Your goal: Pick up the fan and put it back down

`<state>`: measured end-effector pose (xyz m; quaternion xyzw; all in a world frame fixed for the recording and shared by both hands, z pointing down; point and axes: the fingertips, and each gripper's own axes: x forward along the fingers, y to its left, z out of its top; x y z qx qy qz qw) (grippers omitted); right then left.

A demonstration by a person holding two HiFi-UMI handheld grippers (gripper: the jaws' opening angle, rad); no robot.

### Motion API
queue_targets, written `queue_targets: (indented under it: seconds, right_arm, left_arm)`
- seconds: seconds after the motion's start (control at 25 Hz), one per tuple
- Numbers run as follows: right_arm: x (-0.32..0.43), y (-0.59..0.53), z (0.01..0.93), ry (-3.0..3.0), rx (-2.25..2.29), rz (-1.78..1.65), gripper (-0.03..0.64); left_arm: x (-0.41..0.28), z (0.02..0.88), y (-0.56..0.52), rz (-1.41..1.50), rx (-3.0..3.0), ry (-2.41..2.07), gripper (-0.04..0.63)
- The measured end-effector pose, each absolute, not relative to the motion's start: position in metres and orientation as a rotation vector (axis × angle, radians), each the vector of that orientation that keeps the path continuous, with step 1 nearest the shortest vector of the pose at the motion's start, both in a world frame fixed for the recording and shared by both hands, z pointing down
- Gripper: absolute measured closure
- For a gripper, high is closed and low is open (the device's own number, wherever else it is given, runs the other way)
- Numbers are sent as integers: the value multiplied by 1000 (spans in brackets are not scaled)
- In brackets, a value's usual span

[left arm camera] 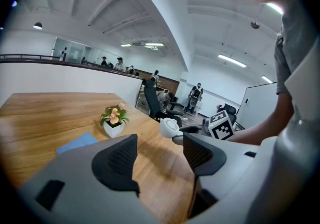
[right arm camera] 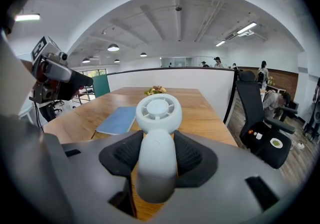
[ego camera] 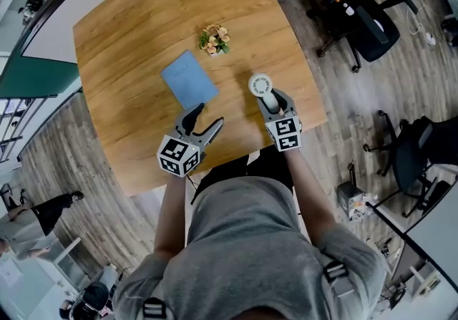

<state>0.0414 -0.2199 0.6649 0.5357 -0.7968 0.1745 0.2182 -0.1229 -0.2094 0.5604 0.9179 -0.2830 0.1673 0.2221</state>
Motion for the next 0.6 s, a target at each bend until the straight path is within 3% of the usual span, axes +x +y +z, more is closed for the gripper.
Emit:
queue_targets:
  seconds: [0.6]
  right_arm:
    - [34,-220,709,-2207,1426,547,420]
  left_arm:
    - [-122,591,-205,517,2484,-770,298]
